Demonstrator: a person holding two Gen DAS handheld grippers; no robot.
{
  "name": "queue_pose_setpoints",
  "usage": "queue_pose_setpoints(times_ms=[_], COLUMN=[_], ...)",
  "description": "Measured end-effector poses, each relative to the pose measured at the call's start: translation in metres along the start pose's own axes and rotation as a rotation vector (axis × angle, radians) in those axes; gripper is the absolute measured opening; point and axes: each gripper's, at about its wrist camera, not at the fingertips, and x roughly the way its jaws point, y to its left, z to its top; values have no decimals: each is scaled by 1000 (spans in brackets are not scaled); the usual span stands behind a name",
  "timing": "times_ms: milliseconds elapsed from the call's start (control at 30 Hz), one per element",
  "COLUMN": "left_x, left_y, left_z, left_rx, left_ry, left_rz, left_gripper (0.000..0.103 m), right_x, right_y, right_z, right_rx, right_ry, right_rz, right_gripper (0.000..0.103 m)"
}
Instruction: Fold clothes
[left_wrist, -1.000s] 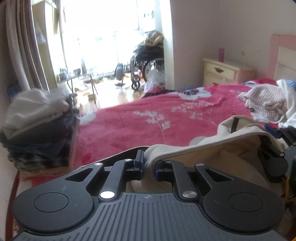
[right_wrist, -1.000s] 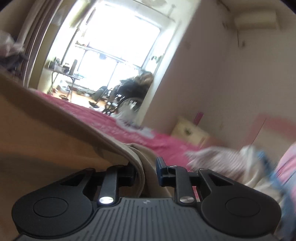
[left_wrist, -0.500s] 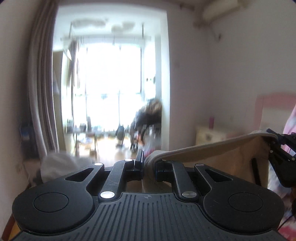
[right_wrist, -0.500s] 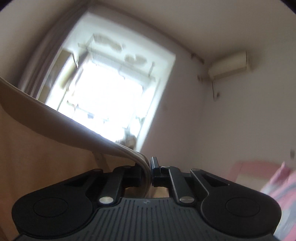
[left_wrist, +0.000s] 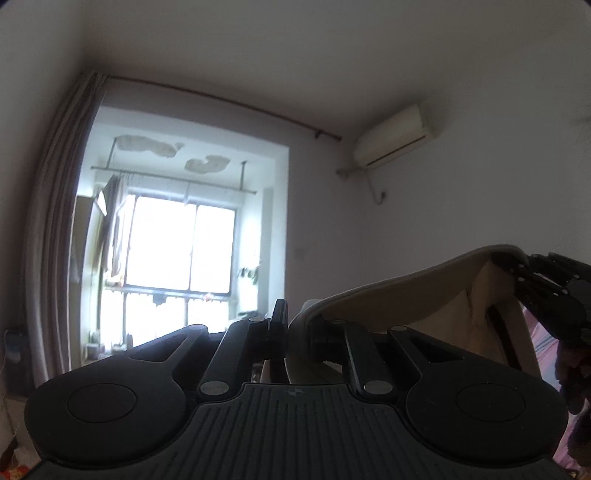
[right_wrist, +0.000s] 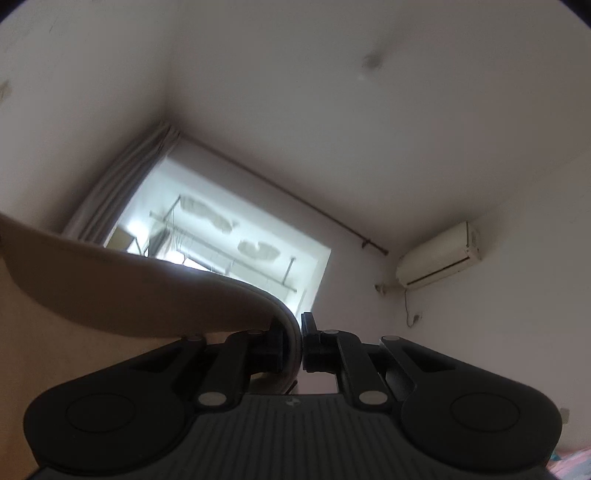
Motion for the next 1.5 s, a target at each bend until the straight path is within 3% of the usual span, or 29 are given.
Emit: queue_pose_setpoints(times_ms=[133, 267, 467, 667, 867, 1000, 1167, 1267, 1300, 1333, 1367, 1400, 1433, 1500], left_x=[5, 22, 100, 205, 319, 372, 418, 433, 430, 428, 425, 422, 419, 414], left_y=[1, 5, 23, 45, 101, 136, 165, 183, 186, 190, 193, 196, 200, 207], left_z=[0, -27, -104, -197, -280, -340, -433, -496, -494, -491, -488, -485, -483, -477], left_rx=[-30, -54, -125, -191, -226, -230, -176, -219, -242, -265, -287, -310, -332, -378], left_ry=[11, 67, 298, 525, 673, 782, 914, 1120, 1119, 1119, 1118, 1117, 1116, 1114], left_rz=[-54, -76, -47, -10, 98, 195, 312, 312, 308, 303, 298, 294, 289, 279], left_gripper=[10, 10, 10, 10, 10, 10, 10, 17, 27, 32, 44, 51, 53, 54], right_x=[-5, -3, 45, 137, 255, 325, 334, 319, 306, 293, 285, 277, 270, 282], right_y=[-11, -13, 10, 44, 100, 150, 235, 277, 285, 294, 306, 306, 305, 291], right_z=[9, -3, -59, -156, -281, -373, -496, -568, -590, -612, -628, -623, -615, -603], right_rx=[-36, -59, -119, -168, -169, -141, -104, -75, -62, -49, -45, -64, -86, -100], right_ry=[-26, -13, 155, 381, 602, 733, 902, 1040, 1100, 1161, 1198, 1186, 1166, 1188], right_rz=[-21, -36, 32, 143, 278, 356, 429, 472, 495, 519, 541, 538, 532, 563], right_gripper=[9, 9, 9, 9, 9, 9, 9, 9, 13, 24, 27, 31, 43, 48])
